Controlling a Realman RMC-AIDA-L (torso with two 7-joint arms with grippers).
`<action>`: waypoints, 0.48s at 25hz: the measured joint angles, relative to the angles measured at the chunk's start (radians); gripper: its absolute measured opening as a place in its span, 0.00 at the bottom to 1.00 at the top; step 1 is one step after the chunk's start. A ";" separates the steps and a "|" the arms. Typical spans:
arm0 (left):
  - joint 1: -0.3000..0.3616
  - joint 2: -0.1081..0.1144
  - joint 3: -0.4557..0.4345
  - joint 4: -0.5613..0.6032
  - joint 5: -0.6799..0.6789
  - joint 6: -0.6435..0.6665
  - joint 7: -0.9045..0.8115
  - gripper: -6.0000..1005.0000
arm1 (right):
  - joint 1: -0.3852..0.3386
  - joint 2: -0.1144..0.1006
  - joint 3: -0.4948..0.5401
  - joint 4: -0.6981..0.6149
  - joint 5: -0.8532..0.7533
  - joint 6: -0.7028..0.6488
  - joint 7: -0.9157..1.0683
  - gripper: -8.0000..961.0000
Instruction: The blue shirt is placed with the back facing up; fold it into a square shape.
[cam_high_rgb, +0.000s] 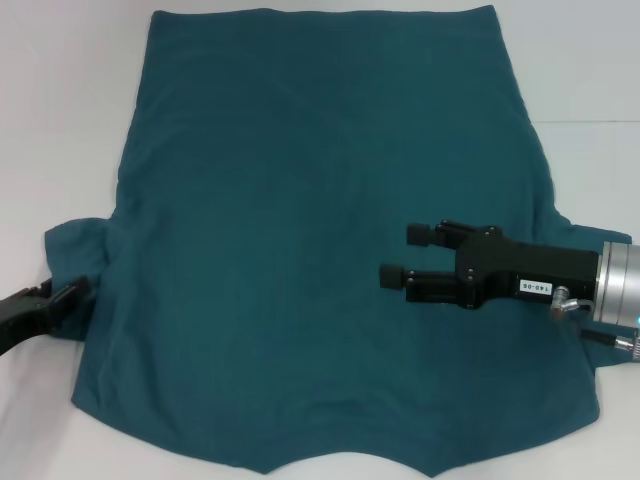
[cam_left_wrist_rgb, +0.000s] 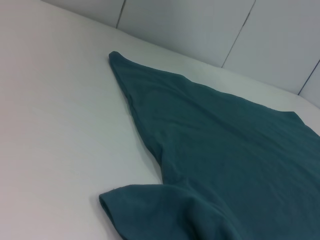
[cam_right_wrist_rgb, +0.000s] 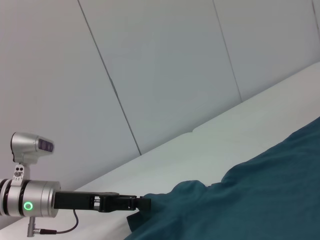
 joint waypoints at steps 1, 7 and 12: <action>0.000 0.000 0.000 0.000 0.000 0.000 0.000 0.51 | 0.000 0.000 0.000 0.000 0.000 0.000 0.000 0.98; -0.002 0.000 0.001 0.000 0.001 -0.011 -0.001 0.37 | 0.000 0.000 0.001 0.000 0.000 0.000 0.000 0.98; -0.002 0.000 0.002 -0.001 0.001 -0.012 -0.003 0.24 | 0.000 0.000 0.001 0.000 0.000 0.000 0.000 0.98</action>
